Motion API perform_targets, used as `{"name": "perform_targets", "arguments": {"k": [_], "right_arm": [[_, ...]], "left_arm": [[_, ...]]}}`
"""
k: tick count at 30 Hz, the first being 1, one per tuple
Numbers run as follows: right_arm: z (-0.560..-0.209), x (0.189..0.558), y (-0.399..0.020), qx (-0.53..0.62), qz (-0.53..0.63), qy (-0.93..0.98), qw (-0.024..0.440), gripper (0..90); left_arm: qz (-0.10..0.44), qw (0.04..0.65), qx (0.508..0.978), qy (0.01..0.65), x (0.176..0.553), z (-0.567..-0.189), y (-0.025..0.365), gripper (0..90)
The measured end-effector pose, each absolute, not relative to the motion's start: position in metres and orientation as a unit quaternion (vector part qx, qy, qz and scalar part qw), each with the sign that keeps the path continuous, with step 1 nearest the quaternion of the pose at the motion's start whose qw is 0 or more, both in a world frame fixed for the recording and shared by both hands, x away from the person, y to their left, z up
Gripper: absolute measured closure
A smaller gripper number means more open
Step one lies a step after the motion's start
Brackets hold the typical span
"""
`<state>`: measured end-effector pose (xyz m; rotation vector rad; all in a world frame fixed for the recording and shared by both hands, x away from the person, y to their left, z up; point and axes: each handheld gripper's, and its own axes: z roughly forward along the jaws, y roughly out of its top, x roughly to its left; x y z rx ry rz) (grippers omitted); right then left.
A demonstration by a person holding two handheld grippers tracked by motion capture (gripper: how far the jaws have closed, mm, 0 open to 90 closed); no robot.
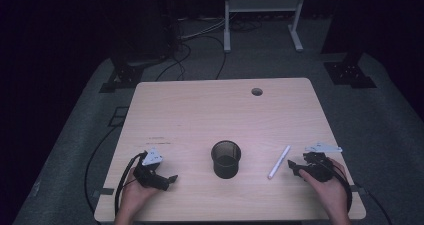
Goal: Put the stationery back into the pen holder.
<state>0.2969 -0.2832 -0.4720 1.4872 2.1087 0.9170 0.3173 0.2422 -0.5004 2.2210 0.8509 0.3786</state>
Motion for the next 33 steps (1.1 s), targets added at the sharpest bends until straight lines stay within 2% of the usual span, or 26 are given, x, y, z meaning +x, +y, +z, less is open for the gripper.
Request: {"name": "perform_targets", "arguments": {"k": [33], "right_arm": [[-0.478,0.333,-0.261,0.531,0.311,0.765,0.188,37.1]], "left_arm": [[0.147,0.358,0.861,0.329,0.317,-0.5,0.242,0.0]]}}
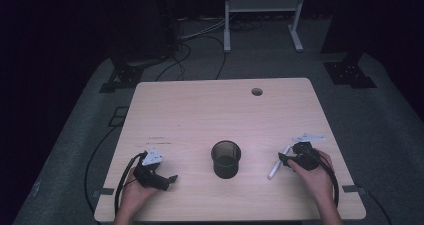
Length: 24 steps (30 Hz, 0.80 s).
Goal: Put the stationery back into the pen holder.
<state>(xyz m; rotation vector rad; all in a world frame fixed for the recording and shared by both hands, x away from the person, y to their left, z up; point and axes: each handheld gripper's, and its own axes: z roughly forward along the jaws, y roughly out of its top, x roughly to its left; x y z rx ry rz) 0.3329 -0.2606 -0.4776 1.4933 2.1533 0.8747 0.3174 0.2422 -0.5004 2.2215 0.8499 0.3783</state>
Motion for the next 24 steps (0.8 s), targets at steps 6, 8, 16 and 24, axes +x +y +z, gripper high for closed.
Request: {"name": "perform_targets", "arguments": {"k": [6,8,16,24], "right_arm": [[-0.481,0.341,-0.26,0.542,0.309,0.76,0.183,41.3],[-0.482,0.343,-0.259,0.548,0.308,0.757,0.179,43.4],[-0.486,0.348,-0.258,0.558,0.301,0.753,0.174,49.1],[-0.486,0.351,-0.256,0.559,0.3,0.752,0.176,55.2]], "left_arm": [[0.147,0.357,0.861,0.331,0.318,-0.5,0.243,0.0],[0.147,0.357,0.861,0.331,0.318,-0.5,0.243,0.0],[0.147,0.357,0.861,0.331,0.318,-0.5,0.243,0.0],[0.148,0.357,0.861,0.331,0.318,-0.5,0.243,0.0]]}}
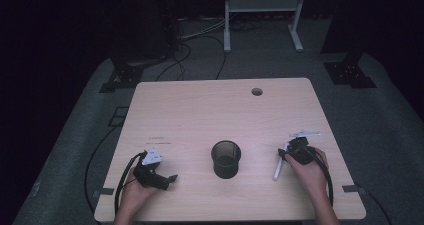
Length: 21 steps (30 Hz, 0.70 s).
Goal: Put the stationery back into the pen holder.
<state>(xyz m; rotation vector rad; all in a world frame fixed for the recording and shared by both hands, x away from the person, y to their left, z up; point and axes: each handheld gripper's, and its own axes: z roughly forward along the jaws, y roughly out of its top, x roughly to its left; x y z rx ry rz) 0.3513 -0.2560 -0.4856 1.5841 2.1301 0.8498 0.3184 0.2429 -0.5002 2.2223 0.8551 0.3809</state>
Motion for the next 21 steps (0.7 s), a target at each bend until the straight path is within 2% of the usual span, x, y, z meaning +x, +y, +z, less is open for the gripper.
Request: {"name": "perform_targets", "arguments": {"k": [21], "right_arm": [[-0.482,0.362,-0.247,0.545,0.277,0.772,0.173,75.1]], "left_arm": [[0.148,0.357,0.861,0.331,0.318,-0.5,0.243,0.0]]}}
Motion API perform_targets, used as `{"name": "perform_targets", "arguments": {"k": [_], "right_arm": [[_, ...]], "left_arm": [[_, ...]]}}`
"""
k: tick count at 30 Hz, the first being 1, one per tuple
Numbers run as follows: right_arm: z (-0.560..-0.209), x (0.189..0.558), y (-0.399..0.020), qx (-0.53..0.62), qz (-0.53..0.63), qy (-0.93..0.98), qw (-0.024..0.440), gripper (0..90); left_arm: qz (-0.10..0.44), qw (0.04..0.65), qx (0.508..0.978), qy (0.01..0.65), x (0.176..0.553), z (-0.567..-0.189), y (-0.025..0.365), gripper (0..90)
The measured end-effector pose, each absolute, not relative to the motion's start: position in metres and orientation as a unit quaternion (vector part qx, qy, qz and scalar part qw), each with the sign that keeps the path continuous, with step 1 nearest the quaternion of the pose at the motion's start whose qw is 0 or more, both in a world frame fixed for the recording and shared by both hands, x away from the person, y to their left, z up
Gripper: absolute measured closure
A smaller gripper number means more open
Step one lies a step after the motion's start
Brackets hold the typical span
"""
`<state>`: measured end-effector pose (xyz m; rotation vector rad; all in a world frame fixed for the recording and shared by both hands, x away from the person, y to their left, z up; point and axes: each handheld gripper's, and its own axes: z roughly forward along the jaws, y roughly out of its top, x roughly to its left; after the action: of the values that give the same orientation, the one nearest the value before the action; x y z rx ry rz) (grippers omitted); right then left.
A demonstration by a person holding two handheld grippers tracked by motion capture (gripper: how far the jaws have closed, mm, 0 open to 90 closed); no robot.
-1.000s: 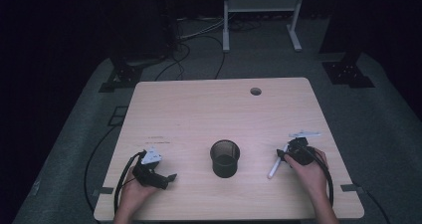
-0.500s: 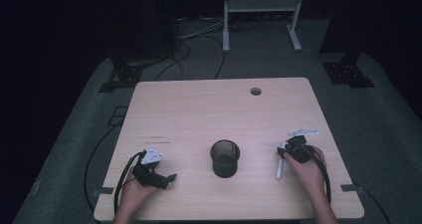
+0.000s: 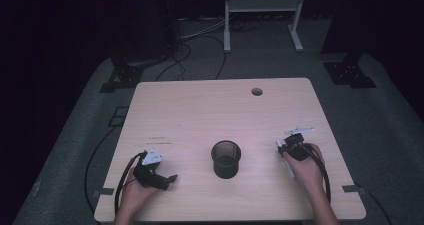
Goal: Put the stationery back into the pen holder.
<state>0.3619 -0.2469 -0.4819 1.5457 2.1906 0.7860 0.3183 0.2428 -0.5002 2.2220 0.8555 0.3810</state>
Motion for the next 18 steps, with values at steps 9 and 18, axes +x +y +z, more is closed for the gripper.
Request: {"name": "perform_targets", "arguments": {"k": [9,18], "right_arm": [[-0.4821,0.3626,-0.248,0.539,0.281,0.776,0.17,78.1],[-0.4823,0.3639,-0.2523,0.536,0.294,0.777,0.153,78.3]], "left_arm": [[0.148,0.357,0.861,0.331,0.3184,-0.5002,0.2428,0.0],[0.148,0.357,0.861,0.331,0.3184,-0.5002,0.2428,0.0]]}}
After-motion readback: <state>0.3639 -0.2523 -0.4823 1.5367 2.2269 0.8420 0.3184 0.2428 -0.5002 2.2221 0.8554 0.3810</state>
